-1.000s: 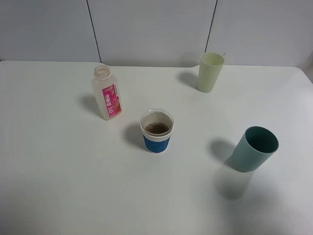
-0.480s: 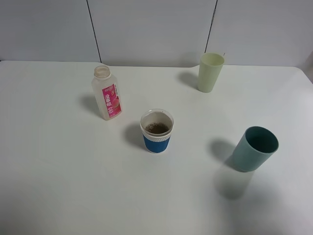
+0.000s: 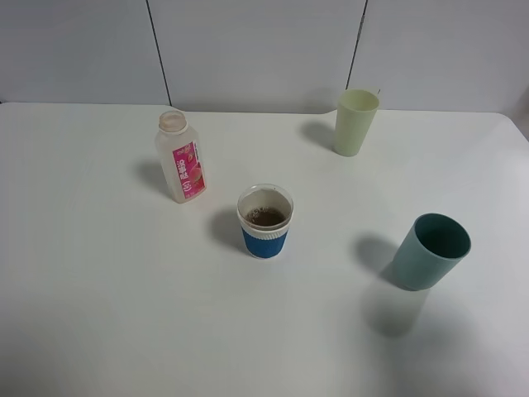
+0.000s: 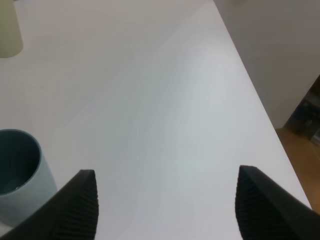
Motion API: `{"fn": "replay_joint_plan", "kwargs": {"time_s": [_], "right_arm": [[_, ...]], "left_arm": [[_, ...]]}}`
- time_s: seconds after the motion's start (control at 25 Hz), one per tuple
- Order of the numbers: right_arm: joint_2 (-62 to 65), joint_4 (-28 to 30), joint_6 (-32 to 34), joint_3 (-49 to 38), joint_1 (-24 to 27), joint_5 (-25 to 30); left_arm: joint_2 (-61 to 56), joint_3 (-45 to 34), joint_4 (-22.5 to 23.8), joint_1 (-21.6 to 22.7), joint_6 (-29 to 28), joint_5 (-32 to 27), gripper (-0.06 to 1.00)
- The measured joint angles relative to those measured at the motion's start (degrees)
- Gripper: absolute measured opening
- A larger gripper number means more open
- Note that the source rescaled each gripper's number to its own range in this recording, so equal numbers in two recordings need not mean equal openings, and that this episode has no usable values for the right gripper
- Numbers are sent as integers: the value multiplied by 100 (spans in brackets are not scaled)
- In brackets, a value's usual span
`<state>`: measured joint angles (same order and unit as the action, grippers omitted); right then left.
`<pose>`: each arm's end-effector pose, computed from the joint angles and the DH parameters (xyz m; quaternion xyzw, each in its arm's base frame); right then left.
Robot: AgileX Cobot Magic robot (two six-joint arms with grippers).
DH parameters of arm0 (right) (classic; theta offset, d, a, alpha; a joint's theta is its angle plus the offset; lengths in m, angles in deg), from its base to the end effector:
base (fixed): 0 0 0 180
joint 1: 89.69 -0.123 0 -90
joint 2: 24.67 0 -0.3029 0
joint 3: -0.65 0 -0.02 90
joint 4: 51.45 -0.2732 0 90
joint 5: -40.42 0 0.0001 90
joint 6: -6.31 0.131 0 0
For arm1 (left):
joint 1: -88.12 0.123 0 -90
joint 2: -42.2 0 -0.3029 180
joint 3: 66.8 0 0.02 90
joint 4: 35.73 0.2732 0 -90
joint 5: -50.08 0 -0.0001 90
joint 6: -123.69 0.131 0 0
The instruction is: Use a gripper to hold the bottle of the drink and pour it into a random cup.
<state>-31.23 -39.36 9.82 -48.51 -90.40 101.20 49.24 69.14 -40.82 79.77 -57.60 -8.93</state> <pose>0.0296 -0.0236 0.2716 0.0253 0.8453 -0.0859 0.5268 0.0205 -0.0131 0.3025 0.0535 0.8172 -0.0922 0.5665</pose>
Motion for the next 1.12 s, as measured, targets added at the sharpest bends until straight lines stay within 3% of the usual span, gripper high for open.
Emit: {"fn": "replay_joint_plan", "kwargs": {"time_s": [0.24, 0.56, 0.88, 1.12], "right_arm": [[0, 0, 0, 0, 0, 0], [0, 0, 0, 0, 0, 0], [0, 0, 0, 0, 0, 0], [0, 0, 0, 0, 0, 0]], "left_arm": [[-4, 0, 69, 337, 30, -214, 80], [-4, -229, 349, 377, 24, -441, 80], [-6, -462, 470, 377, -18, -178, 80], [-6, -462, 510, 377, -36, -145, 97]]}}
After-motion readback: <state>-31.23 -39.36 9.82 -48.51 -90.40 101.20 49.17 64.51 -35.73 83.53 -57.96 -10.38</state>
